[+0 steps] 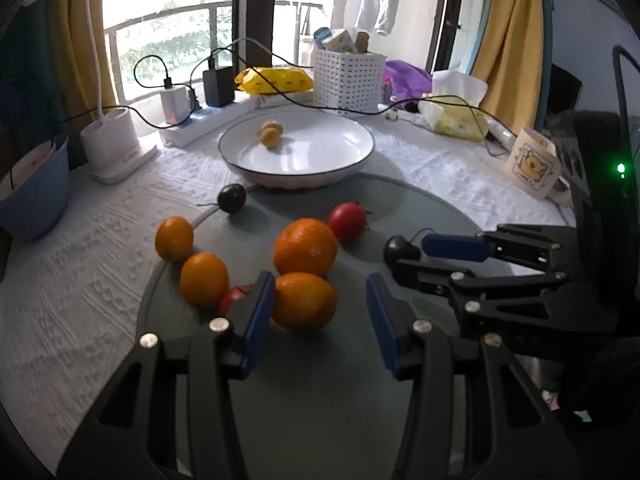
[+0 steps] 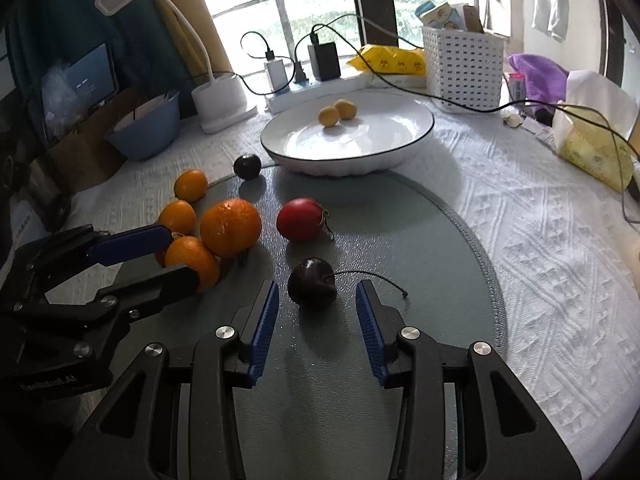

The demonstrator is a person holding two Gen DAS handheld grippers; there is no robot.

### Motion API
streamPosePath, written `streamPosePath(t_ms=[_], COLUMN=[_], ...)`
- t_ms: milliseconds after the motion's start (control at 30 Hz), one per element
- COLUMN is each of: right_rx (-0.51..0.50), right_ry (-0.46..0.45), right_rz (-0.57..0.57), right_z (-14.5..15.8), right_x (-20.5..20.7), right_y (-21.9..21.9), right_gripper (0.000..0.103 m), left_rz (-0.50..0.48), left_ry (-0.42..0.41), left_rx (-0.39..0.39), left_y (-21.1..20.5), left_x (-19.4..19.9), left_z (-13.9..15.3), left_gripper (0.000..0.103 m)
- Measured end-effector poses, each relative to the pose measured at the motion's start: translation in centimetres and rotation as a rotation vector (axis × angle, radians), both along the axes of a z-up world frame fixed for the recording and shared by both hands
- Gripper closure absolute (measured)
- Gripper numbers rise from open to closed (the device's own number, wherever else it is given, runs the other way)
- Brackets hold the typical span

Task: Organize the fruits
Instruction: 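Move the right tool to the dark cherry while the left tool moves to an orange, then close the right tool on the dark cherry while the left tool grasps the orange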

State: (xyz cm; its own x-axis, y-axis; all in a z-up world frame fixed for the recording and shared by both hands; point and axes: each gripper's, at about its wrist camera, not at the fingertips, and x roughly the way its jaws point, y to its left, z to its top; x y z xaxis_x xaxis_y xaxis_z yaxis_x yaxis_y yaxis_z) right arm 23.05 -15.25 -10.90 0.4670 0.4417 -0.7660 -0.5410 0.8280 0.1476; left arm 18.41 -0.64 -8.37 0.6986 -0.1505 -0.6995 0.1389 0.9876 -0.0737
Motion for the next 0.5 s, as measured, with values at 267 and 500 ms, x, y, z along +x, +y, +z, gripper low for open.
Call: streamPosePath(t_ms=[267, 500], right_rx=[-0.010, -0.014], right_ry=[0.003, -0.002], right_rz=[0.010, 0.021], right_z=[-0.34, -0.29], right_x=[0.33, 0.14], right_y=[0.31, 0.49], right_gripper=[0.062, 0.074], left_rz=[-0.011, 0.002], left_ry=[0.003, 0.008], left_rx=[0.048, 0.036], left_y=[-0.28, 0.26], left_x=[0.62, 0.69], left_z=[-0.52, -0.58], left_gripper=[0.055, 0.069])
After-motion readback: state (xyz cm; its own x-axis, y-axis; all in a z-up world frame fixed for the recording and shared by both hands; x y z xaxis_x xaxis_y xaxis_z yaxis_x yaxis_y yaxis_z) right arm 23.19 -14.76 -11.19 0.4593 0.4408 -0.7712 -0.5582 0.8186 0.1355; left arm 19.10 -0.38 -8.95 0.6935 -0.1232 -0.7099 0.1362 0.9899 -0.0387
